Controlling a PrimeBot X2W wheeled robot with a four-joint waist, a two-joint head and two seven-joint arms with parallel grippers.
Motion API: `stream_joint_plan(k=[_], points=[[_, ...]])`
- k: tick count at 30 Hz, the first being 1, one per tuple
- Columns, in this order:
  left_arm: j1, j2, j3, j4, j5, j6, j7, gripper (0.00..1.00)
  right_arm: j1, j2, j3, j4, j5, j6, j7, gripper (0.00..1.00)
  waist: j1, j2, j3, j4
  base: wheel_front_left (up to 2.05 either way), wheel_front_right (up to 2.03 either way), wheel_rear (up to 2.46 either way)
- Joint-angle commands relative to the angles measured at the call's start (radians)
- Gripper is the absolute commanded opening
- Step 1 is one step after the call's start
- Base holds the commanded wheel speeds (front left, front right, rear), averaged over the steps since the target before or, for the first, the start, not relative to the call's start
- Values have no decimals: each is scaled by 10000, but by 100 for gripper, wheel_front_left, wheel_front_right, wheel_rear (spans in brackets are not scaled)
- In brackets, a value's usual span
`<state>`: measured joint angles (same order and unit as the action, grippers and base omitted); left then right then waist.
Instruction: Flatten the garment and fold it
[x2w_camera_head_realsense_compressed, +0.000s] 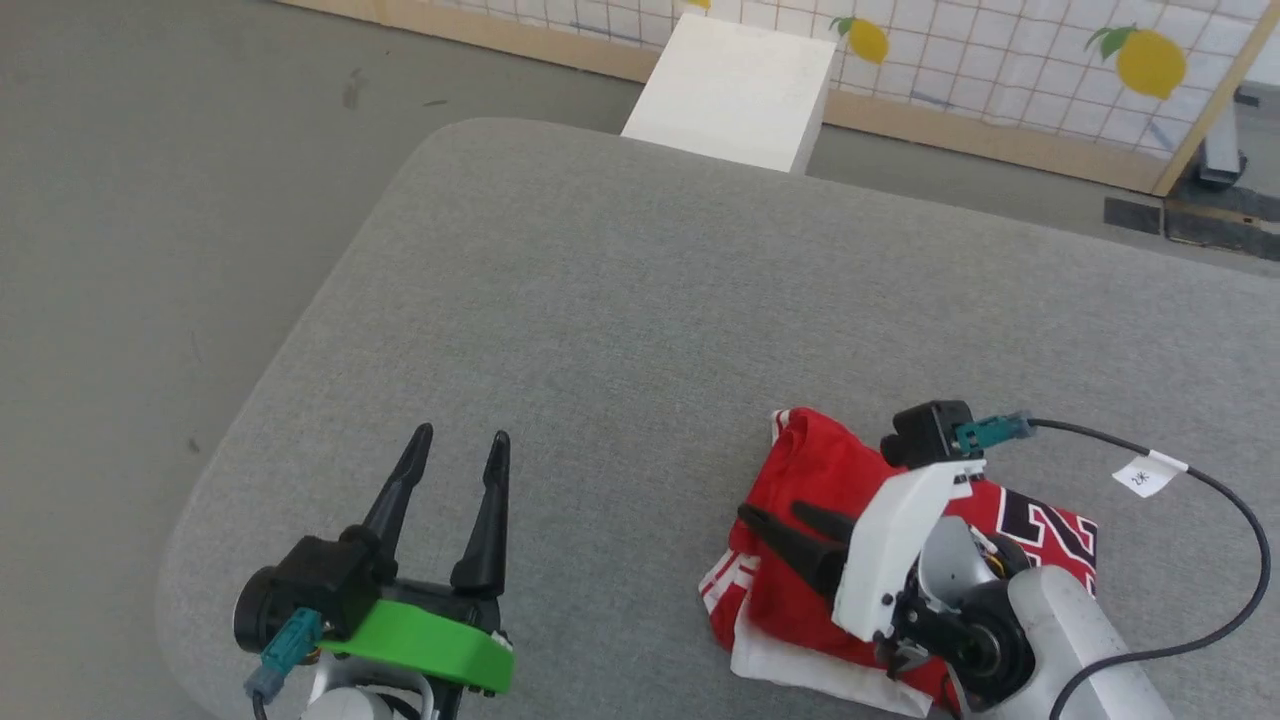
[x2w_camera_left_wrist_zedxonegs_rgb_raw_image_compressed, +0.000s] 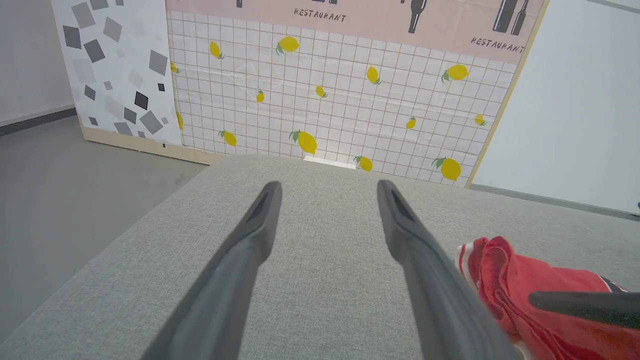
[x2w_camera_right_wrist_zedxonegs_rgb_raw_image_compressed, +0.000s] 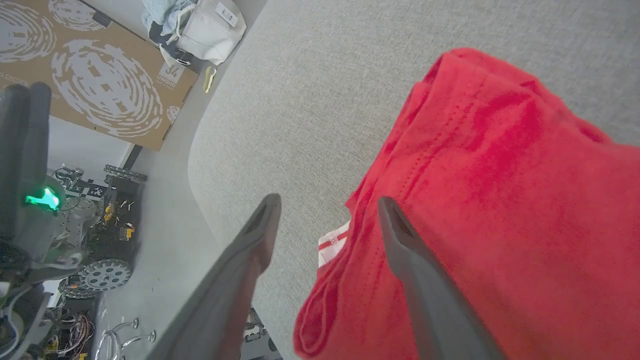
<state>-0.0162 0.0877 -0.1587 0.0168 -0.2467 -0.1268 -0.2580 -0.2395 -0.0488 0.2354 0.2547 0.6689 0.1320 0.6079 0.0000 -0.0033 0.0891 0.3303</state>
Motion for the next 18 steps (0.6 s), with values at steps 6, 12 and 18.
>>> stream_joint_plan(k=[6, 12, 18], points=[[27, -45, 81, 33, -125, -38, -38, 100, -611, -235, -426, -143, -634, -13, -781, 100, 0, 33, -369, -520, 0, 0, 0], [95, -92, 445, -57, -438, -38, -38, 100, -955, -2129, -393, -640, -2663, -13, -3139, 100, 0, 33, -622, -1027, 0, 0, 0], [207, -54, 518, -2, -577, -38, -38, 100, -519, -3254, -954, -723, -4015, -13, -5437, 100, 0, 33, -778, -1520, 0, 0, 0]])
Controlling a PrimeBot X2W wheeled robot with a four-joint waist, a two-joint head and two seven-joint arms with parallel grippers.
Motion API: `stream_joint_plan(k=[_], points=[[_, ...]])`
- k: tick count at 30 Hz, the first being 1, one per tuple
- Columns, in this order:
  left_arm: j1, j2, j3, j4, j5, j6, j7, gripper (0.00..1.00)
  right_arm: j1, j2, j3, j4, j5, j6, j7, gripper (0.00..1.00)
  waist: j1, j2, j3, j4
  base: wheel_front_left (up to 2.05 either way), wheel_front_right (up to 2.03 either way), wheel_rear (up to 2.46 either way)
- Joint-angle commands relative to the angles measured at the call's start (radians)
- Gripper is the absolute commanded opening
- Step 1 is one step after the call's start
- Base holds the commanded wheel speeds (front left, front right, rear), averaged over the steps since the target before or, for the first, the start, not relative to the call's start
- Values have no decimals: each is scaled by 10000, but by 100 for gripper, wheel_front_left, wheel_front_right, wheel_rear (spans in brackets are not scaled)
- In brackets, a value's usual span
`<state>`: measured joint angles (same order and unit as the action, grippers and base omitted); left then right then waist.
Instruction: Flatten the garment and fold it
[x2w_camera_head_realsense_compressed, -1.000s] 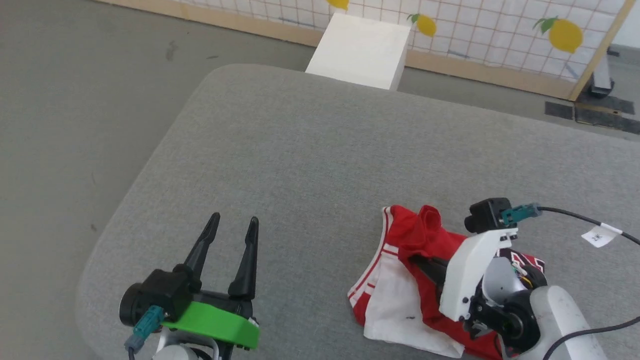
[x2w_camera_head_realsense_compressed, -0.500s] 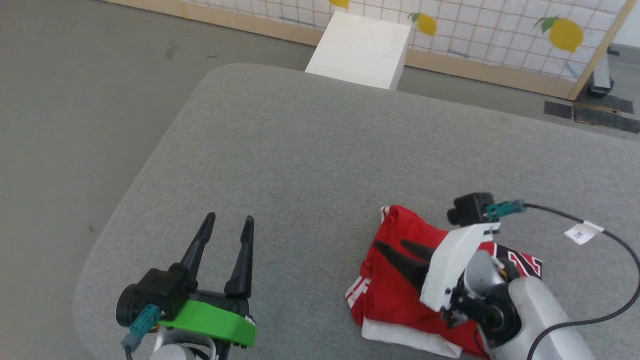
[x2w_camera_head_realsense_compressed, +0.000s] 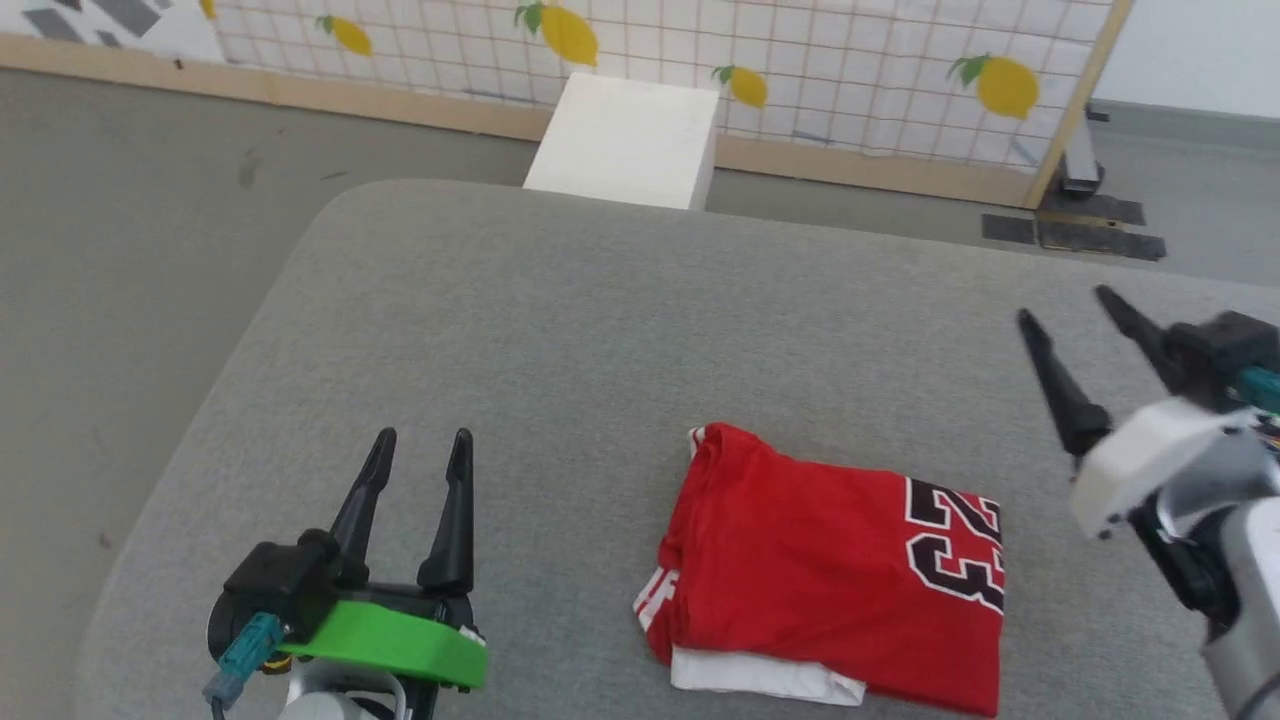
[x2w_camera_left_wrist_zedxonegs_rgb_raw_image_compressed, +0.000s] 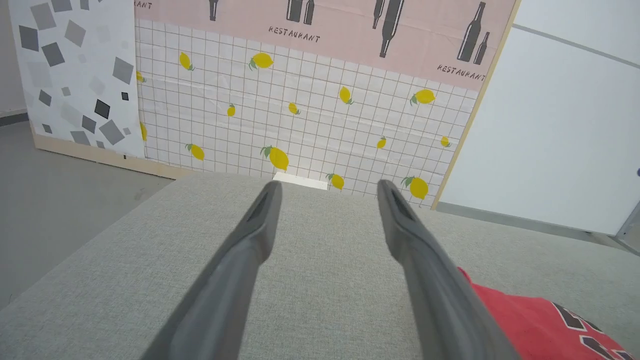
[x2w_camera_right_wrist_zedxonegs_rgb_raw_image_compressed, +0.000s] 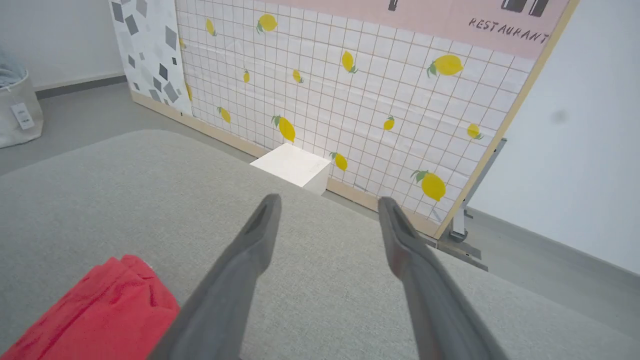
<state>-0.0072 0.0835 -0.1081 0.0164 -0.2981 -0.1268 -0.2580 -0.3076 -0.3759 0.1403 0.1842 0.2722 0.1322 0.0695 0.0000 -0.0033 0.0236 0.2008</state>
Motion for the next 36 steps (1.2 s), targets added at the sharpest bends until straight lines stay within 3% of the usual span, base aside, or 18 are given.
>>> stream_joint_plan(k=[1, 7, 13, 14, 17, 26, 36], points=[[137, -4, 14, 42, -107, -38, -38, 100, 341, -47, -182, -82, -192, -15, -377, 100, 0, 33, -142, -312, 0, 0, 0], [208, 104, -49, 322, -238, -38, -38, 100, 1579, 354, -1611, -894, -879, -15, -1847, 100, 0, 33, -141, -758, 0, 0, 0], [81, 197, 26, 449, 54, -38, -38, 100, 2980, 1775, -2685, -2025, -1551, -15, -2706, 100, 0, 33, -59, -1045, 0, 0, 0], [85, 196, 10, 424, 245, -38, -38, 100, 3584, 2363, -2801, -2401, -1916, -15, -2870, 100, 0, 33, -58, -1139, 0, 0, 0], [124, 205, -16, 413, 416, -38, -38, 100, 4092, 2774, -2902, -2558, -2336, -15, -2995, 100, 0, 33, -47, -1218, 0, 0, 0], [208, 255, -312, 603, 760, -38, -38, 100, 4757, 3114, -2777, -2136, -3789, -15, -3186, 100, 0, 33, 59, -1281, 0, 0, 0], [0, 197, -439, 543, 540, -38, -38, 100, 4558, 3080, -2638, -1848, -3566, -15, -2722, 100, 0, 33, 369, -1072, 0, 0, 0]])
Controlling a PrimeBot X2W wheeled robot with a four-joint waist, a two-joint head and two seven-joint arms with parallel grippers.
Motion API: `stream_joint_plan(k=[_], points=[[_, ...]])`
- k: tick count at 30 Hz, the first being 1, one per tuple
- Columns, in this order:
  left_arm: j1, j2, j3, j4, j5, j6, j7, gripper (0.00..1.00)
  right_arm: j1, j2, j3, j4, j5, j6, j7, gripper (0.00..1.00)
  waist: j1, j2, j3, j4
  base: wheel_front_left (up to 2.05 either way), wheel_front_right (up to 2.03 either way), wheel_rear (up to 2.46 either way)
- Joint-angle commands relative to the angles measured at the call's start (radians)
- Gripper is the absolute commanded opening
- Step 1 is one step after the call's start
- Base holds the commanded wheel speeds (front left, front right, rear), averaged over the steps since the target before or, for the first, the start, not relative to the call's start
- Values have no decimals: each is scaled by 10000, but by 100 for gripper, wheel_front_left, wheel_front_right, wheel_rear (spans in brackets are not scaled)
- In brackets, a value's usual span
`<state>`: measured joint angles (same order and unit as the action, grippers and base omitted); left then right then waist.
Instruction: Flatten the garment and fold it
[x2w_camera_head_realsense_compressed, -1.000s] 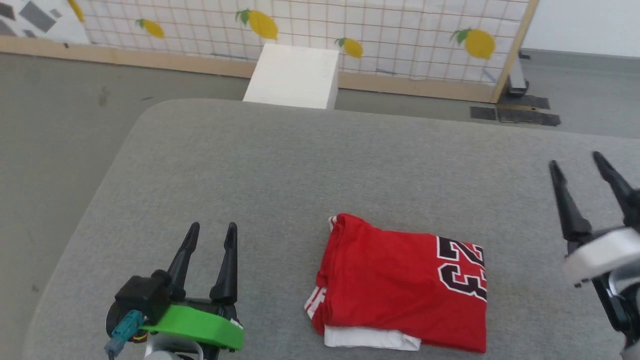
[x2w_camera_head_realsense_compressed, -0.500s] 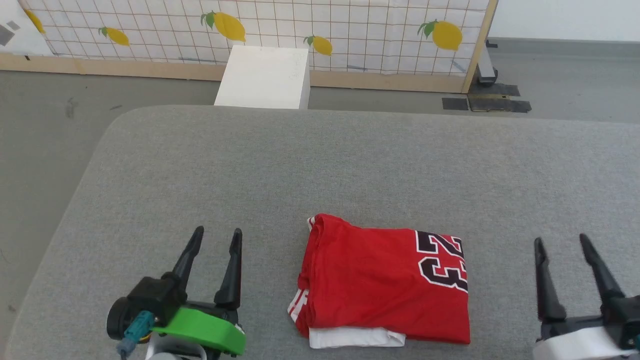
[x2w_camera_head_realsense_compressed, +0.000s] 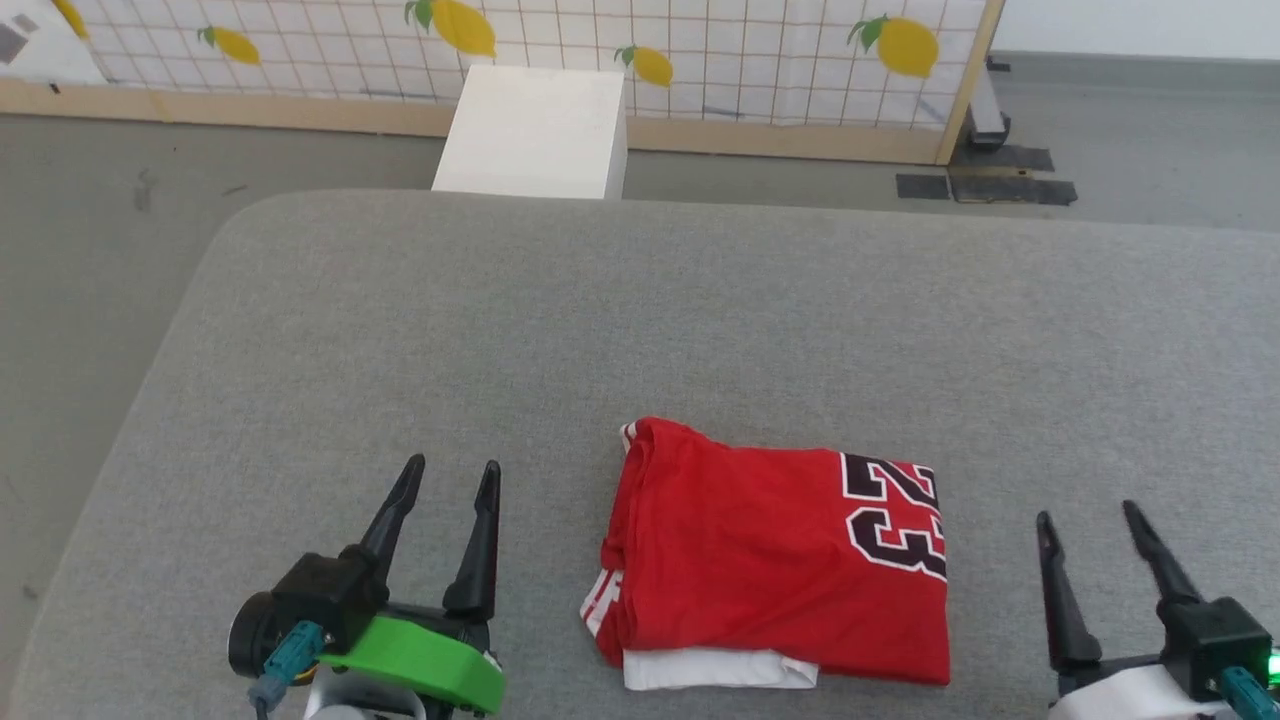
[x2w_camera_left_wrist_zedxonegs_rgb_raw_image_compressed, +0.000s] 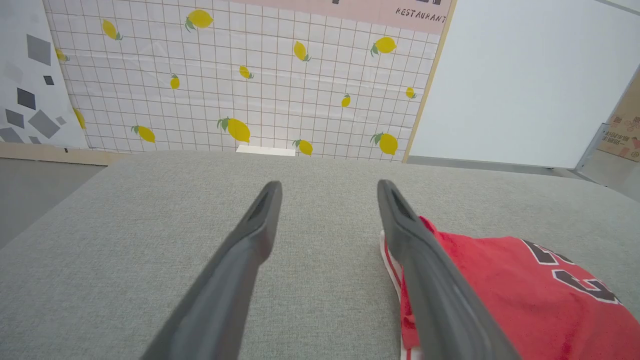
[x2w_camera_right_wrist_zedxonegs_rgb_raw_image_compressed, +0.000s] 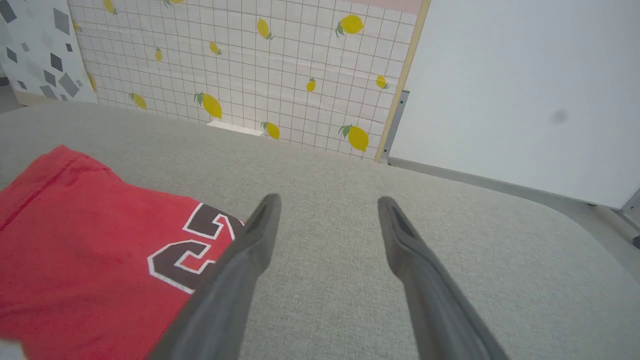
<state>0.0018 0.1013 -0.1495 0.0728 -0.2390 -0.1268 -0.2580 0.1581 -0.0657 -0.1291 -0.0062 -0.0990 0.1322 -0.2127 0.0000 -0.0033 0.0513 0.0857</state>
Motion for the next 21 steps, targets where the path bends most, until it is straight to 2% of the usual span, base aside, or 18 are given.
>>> stream_joint_plan(k=[1, 5, 8, 12, 18, 21], points=[[-123, 25, -64, -29, -39, -38, -38, 100, -137, -50, 219, 110, 512, -15, 330, 100, 0, 33, 150, 118, 0, 0, 0], [-220, 54, -146, -58, -54, -38, -38, 100, -456, -476, 1019, 107, 2907, -15, 1899, 100, 0, 33, 443, 244, 0, 0, 0], [-272, 68, -152, -21, -110, -38, -38, 100, -806, -1057, 1393, -3, 4951, -15, 3574, 100, 0, 33, 711, 323, 0, 0, 0], [-469, 81, -259, 20, -171, -38, -38, 100, -1254, -1556, 1426, 164, 6865, -15, 5737, 100, 0, 33, 1029, 497, 0, 0, 0], [-768, 62, -368, 46, -184, -38, -38, 100, -1933, -1302, 1112, 771, 8451, -15, 8555, 100, 0, 33, 1391, 785, 0, 0, 0], [-867, 41, -402, 52, -186, -38, -38, 100, -2275, -1123, 943, 1078, 8434, -15, 9053, 100, 0, 33, 1530, 918, 0, 0, 0]])
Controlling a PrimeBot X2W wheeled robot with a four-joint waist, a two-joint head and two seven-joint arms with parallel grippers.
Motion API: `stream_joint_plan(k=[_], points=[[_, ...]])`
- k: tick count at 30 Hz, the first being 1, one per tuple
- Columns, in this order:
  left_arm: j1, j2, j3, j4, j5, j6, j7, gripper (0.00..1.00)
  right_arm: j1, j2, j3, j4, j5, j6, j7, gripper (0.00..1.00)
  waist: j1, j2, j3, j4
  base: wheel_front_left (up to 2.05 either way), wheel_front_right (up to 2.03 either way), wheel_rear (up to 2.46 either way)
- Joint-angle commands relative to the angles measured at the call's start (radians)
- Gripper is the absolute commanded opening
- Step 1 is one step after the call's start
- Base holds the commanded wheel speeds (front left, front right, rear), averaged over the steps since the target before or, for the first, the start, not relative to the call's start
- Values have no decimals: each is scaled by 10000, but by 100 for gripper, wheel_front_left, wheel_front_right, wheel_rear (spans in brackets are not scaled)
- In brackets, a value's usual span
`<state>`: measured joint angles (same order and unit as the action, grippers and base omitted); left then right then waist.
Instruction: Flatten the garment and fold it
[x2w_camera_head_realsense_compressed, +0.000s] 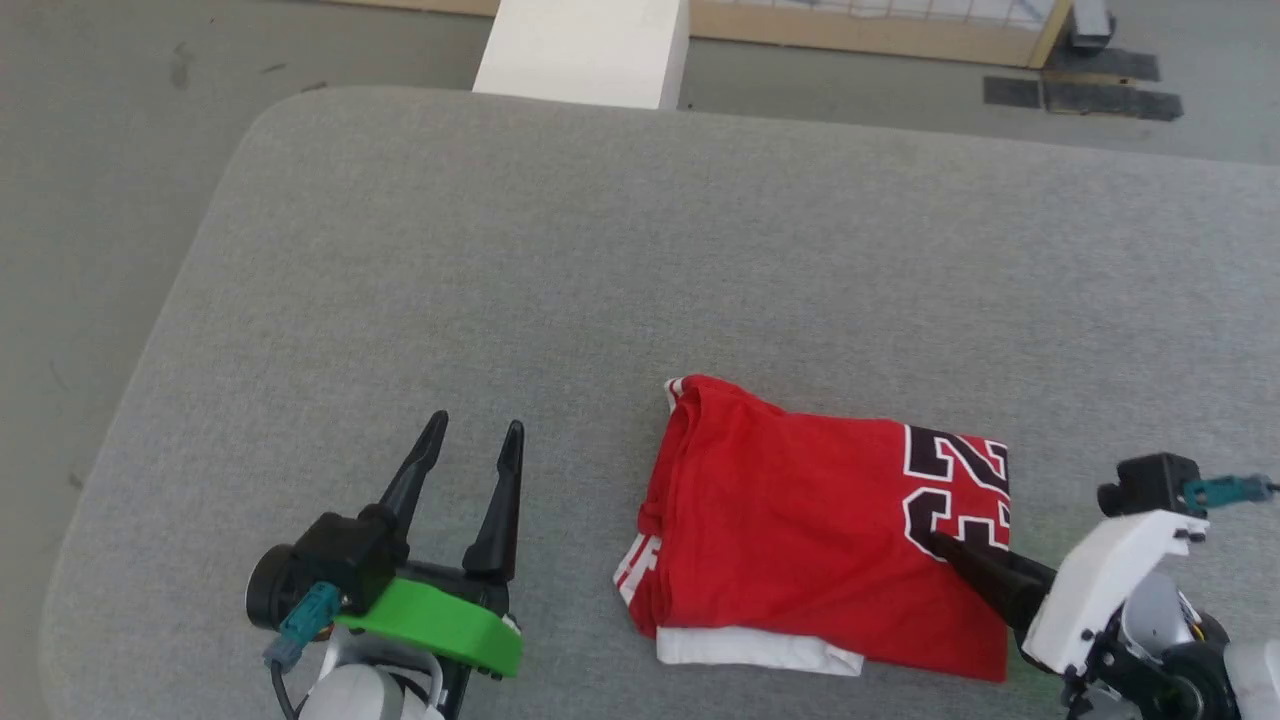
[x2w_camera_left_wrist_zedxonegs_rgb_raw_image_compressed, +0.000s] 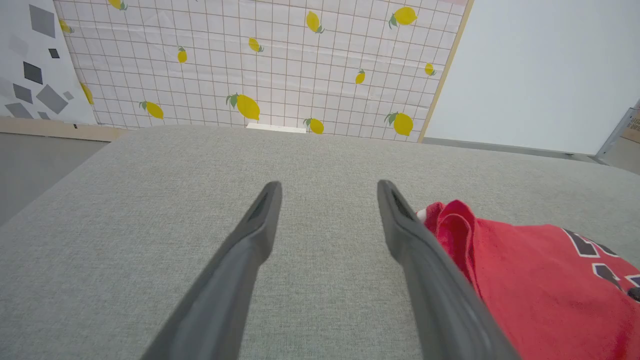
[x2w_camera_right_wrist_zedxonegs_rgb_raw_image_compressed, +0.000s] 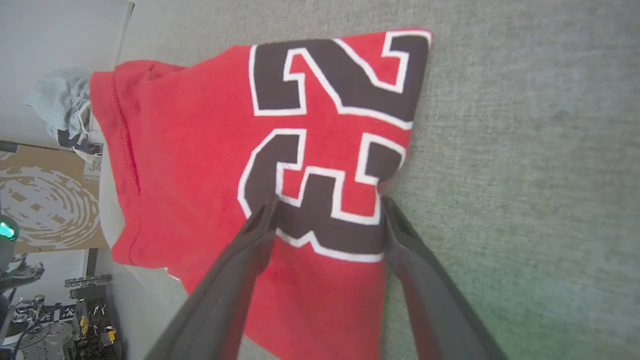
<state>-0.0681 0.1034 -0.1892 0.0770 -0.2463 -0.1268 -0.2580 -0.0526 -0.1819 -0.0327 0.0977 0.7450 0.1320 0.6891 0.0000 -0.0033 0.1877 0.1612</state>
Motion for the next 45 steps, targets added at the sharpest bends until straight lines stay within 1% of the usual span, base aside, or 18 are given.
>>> stream_joint_plan(k=[1, 6, 7, 8, 10, 12, 15, 19, 23, 26, 29, 33, 35, 39, 42, 45], points=[[-200, 12, -14, 8, -114, -38, -38, 100, -281, 94, -14, 166, -81, -13, 151, 100, 0, 33, 213, 206, 0, 0, 0], [-295, -14, -59, 30, -105, -38, -38, 100, -574, 365, 124, 870, -544, -13, 247, 100, 0, 33, 369, 373, 0, 0, 0], [-312, -19, -65, 35, -104, -38, -38, 100, -598, 375, 198, 966, -629, -13, 238, 48, 0, 33, 387, 390, 0, 0, 0], [-330, -28, -72, 43, -102, -38, -38, 100, -625, 373, 303, 1054, -712, -13, 190, 1, 0, 33, 394, 408, 0, 0, 0], [-338, -41, -64, 80, -92, -38, -38, 100, -662, 394, 436, 1196, -775, -13, 59, 0, 0, 33, 349, 409, 0, 0, 0], [-305, -48, -40, 133, -85, -38, -38, 100, -702, 283, 646, 1239, -956, -13, -123, 0, 0, 33, 233, 362, 0, 0, 0], [-217, -32, -6, 170, -93, -38, -38, 100, -795, -162, 1090, 1100, -1619, -13, -549, 0, 0, 33, 23, 212, 0, 0, 0], [-38, -17, -52, 77, -121, -38, -38, 100, -1034, -863, 1701, 772, -2803, -13, -916, 0, 0, 33, -274, -220, 0, 0, 0], [164, -66, -71, -167, -145, -38, -38, 100, -1537, -1713, 2428, 443, -4327, -13, -757, 0, 0, 33, -318, -977, 0, 0, 0], [242, -49, -67, -364, -156, -38, -38, 100, -2300, -2565, 3455, 291, -5604, -13, -461, 0, 0, 33, -100, -1741, 0, 0, 0], [162, 27, -126, -467, -139, -38, -38, 100, -3016, -3174, 4035, 310, -6109, -13, -305, 0, 0, 33, 231, -2370, 0, 0, 0], [-159, 161, -173, -564, -90, -38, -38, 100, -3695, -4046, 4458, 344, -6186, -13, -265, 0, 0, 33, 864, -3041, 0, 0, 0], [-421, 242, -253, -583, -70, -38, -38, 100, -3841, -4499, 4368, 455, -6112, -13, -304, 0, 0, 33, 1184, -3233, 0, 0, 0], [-901, 375, -295, -684, -69, -38, -38, 100, -3865, -5260, 3866, 752, -6003, -13, -492, 0, 0, 33, 1806, -3502, 0, 0, 0], [-1174, 487, -313, -786, -73, -38, -38, 100, -3789, -5778, 3307, 1124, -5980, -13, -811, 0, 0, 33, 2237, -3604, 0, 0, 0], [-1365, 632, -345, -886, -50, -38, -38, 100, -3775, -6204, 2727, 1622, -6107, -13, -1385, 0, 0, 33, 2646, -3660, 0, 0, 0]])
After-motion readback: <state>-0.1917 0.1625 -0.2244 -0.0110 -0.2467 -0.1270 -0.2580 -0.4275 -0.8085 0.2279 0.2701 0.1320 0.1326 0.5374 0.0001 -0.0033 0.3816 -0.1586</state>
